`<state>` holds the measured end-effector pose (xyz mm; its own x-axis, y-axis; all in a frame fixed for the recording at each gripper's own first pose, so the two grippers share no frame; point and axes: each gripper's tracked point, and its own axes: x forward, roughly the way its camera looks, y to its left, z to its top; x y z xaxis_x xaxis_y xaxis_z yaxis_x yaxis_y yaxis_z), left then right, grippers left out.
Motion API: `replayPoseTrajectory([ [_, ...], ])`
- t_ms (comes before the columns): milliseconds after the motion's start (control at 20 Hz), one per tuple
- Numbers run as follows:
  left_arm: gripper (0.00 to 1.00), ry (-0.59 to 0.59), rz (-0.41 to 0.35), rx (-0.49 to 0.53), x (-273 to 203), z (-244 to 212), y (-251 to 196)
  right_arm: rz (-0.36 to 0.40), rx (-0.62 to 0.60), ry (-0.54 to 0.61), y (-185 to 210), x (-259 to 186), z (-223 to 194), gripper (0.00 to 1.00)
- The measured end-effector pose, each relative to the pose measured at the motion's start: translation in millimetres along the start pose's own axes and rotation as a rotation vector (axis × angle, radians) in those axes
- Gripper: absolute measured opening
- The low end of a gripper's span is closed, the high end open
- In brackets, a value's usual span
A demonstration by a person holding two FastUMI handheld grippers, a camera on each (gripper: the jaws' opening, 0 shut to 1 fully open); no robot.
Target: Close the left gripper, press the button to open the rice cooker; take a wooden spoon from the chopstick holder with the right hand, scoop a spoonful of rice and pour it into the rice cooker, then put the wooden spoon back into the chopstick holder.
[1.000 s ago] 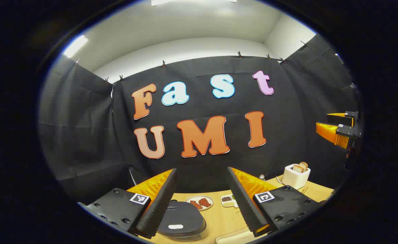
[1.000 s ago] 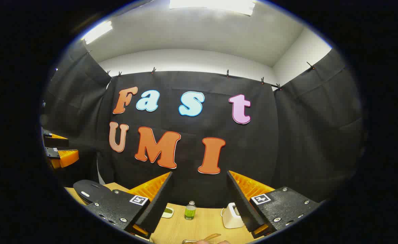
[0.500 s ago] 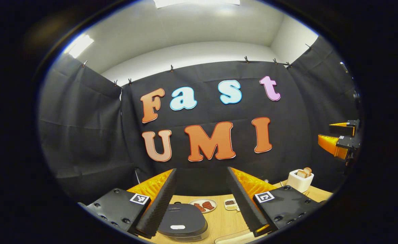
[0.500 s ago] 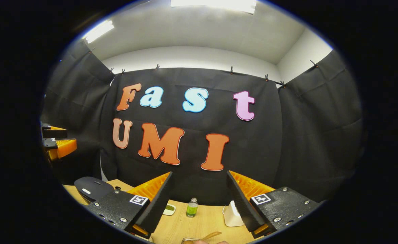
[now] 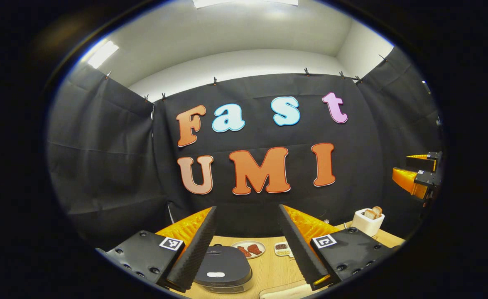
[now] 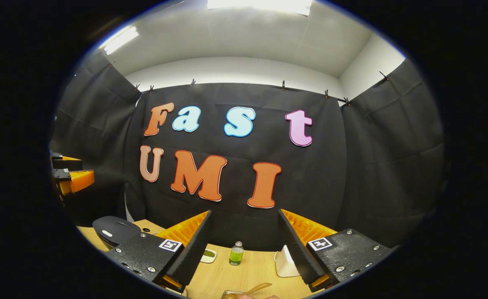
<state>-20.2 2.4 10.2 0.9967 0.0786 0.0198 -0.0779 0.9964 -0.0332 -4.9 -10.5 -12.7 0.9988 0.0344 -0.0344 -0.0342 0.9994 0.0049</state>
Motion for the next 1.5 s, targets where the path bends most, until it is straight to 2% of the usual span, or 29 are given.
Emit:
replayPoseTrajectory([
  [50, 1.00, -0.002, 0.004, 0.004, -0.9, 0.6, -0.3, 0.000, 0.003, 0.004, -1.3, 0.6, -1.9, 0.95],
  [200, 0.91, -0.004, 0.016, 0.010, -3.2, 2.1, -5.2, 0.013, 0.014, 0.020, -4.1, 0.7, -7.4, 0.97],
  [350, 0.91, 0.011, 0.030, 0.008, -4.9, -4.0, -10.8, 0.019, 0.013, 0.029, -7.8, 2.2, -11.2, 0.95],
  [500, 0.90, 0.019, 0.009, -0.008, -1.3, -7.3, -16.1, 0.023, 0.013, 0.033, -2.3, 3.6, -11.4, 0.95],
  [900, 0.91, 0.030, -0.006, -0.002, 23.4, -13.7, 5.1, -0.018, -0.006, 0.050, 9.9, 9.9, -13.1, 0.97],
  [1250, 1.00, 0.066, 0.001, 0.002, 37.0, -33.1, 29.5, -0.022, -0.015, 0.070, 29.9, 18.5, -17.6, 0.95],
  [1300, 1.00, 0.071, 0.001, 0.005, 39.0, -35.3, 32.0, -0.023, -0.019, 0.073, 33.0, 19.5, -18.0, 0.97],
  [1500, 0.94, 0.090, -0.008, 0.003, 44.2, -45.3, 38.3, -0.018, -0.019, 0.089, 43.9, 24.2, -22.1, 0.95],
])
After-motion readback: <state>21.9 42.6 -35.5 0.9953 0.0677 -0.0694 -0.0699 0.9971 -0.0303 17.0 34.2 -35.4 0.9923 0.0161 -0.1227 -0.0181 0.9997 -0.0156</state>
